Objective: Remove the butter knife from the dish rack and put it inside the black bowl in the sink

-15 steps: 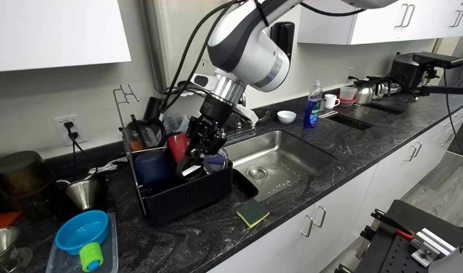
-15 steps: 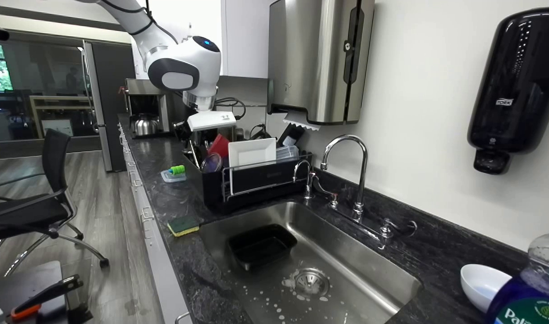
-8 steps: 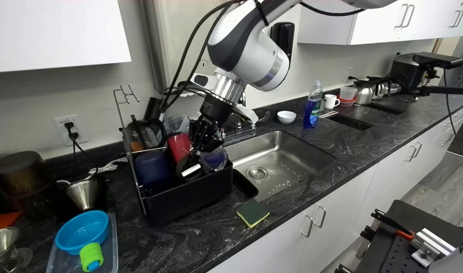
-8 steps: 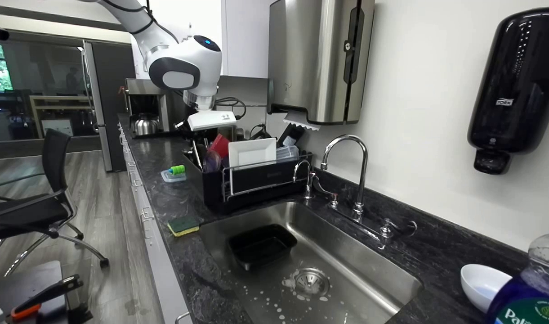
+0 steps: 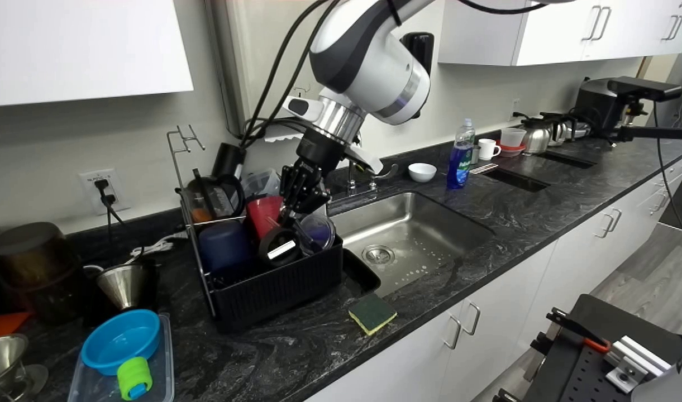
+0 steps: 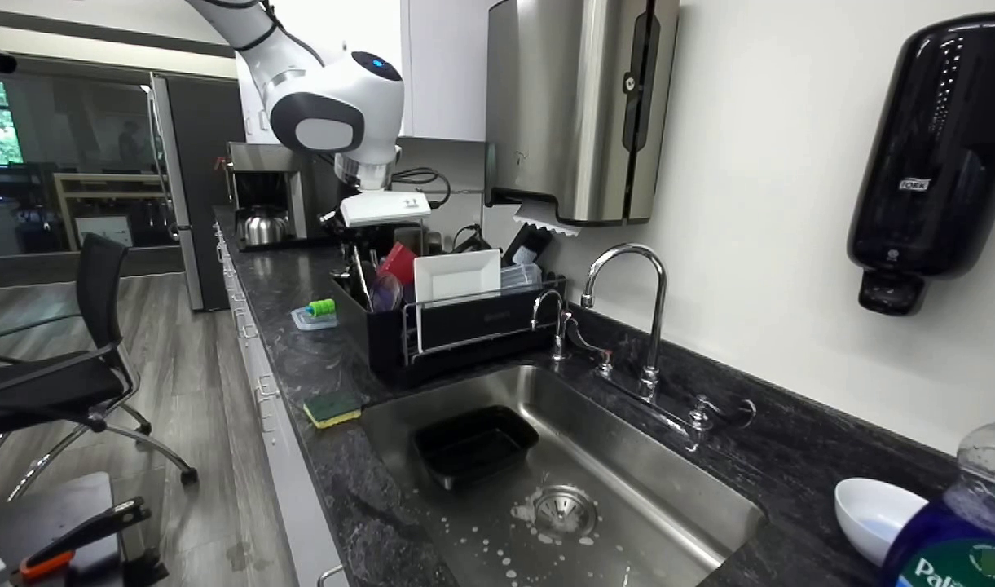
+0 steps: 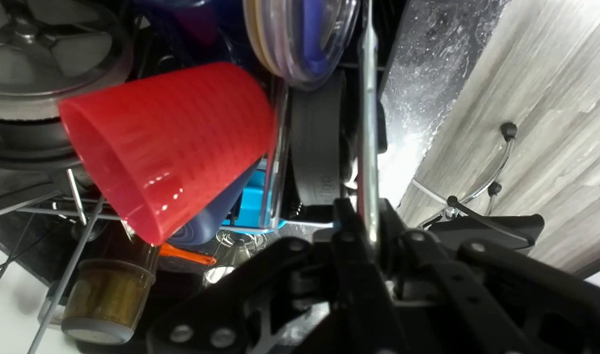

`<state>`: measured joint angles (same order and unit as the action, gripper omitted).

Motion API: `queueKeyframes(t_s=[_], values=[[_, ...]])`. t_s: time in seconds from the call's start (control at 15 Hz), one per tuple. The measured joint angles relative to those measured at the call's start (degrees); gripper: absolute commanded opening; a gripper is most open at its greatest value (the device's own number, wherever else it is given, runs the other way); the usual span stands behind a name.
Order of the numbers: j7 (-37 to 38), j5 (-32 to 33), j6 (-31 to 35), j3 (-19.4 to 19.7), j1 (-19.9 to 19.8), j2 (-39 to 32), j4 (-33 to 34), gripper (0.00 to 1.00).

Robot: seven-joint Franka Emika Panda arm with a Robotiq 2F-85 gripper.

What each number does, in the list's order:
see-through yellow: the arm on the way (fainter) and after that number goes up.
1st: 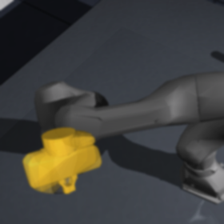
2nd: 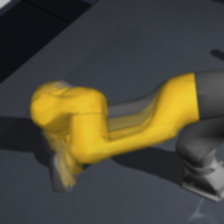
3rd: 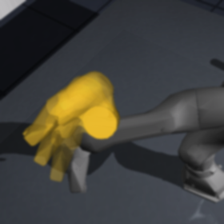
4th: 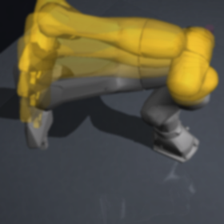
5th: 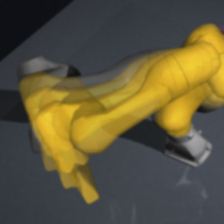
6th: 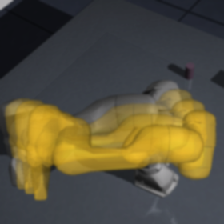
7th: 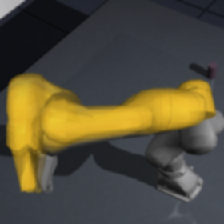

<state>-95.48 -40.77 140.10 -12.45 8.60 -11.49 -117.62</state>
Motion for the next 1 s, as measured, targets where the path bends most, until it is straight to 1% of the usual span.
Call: queueKeyframes(t_s=[0.6,1.0], values=[[6.7,0.4,-0.6,0.0,0.1,6.2,0.0,0.03],[11.7,3.7,-0.6,0.4,0.1,8.3,0.1,0.03]])
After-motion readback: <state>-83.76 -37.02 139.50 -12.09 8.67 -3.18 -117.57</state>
